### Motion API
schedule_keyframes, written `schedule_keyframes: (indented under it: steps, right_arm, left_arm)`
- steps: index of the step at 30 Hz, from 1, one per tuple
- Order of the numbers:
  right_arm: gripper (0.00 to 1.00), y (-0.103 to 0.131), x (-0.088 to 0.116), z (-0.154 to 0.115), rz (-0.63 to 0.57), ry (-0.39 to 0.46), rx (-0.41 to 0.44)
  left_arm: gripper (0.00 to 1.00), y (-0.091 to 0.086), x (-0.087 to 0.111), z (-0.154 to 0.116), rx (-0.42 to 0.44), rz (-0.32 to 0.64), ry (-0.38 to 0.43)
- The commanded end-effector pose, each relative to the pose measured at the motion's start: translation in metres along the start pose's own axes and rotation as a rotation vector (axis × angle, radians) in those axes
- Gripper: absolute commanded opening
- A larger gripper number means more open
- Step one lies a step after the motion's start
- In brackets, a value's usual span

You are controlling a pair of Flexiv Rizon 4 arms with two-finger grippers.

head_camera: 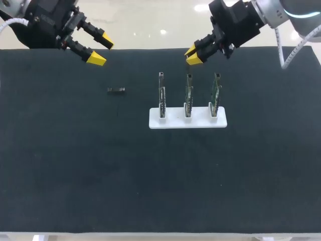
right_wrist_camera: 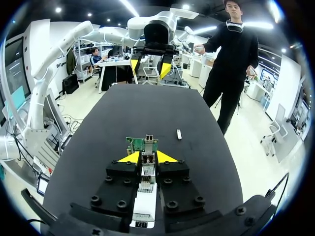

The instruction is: Pick up the optical module with the left hand, and insert it into the network port with the right hand.

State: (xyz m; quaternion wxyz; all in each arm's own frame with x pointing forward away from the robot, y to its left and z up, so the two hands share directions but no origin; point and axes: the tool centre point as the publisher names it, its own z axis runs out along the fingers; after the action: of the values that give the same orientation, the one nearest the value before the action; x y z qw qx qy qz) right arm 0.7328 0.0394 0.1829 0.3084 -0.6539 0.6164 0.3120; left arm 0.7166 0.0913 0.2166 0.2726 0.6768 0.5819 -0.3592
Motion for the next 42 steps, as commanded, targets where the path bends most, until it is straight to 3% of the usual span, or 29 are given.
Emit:
schedule_keyframes:
  steps: [1, 42]
  right_arm:
    - [0.0, 0.0011, 0.001, -0.0012, -0.001, -0.001, 0.0]
    - [0.0, -0.0001, 0.0107, 0.0038, -0.011, 0.013, 0.015]
  left_arm:
    - [1.0, 0.0008, -0.0004, -0.0001, 0.002, -0.001, 0.003]
    - [1.0, 0.0008, -0.0004, -0.0001, 0.002, -0.001, 0.003]
